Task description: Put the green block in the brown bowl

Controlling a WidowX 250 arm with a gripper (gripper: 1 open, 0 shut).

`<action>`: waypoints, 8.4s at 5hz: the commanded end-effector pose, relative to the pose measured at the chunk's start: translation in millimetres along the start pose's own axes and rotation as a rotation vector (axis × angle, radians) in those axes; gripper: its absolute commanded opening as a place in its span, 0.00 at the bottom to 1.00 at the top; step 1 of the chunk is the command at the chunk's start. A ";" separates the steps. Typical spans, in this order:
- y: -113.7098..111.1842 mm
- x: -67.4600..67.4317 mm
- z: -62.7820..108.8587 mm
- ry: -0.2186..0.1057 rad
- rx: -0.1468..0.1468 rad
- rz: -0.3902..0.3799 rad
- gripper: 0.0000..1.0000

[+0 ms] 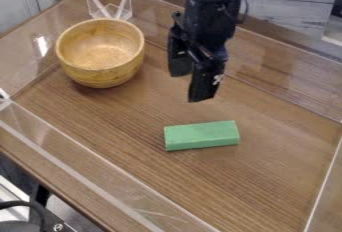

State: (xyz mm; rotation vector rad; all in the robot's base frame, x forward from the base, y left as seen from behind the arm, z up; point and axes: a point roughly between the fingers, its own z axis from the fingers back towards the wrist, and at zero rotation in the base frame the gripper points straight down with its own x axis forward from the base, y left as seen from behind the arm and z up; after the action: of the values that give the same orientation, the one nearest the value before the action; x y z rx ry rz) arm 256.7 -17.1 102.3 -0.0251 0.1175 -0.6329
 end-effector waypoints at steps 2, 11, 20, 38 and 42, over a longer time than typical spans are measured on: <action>-9.7 -0.8 -2.3 -0.047 0.050 -0.171 1.00; -16.8 9.8 -77.4 -0.077 0.046 -0.275 0.00; 0.7 -13.6 27.5 -0.021 -0.012 0.203 0.00; 164.7 -78.9 6.1 -0.134 0.056 0.466 0.00; 179.0 -79.9 -28.3 -0.114 0.067 0.473 0.00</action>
State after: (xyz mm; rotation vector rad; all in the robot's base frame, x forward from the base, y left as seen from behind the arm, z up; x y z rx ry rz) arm 292.1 167.9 56.8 -0.0003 0.0295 -0.1712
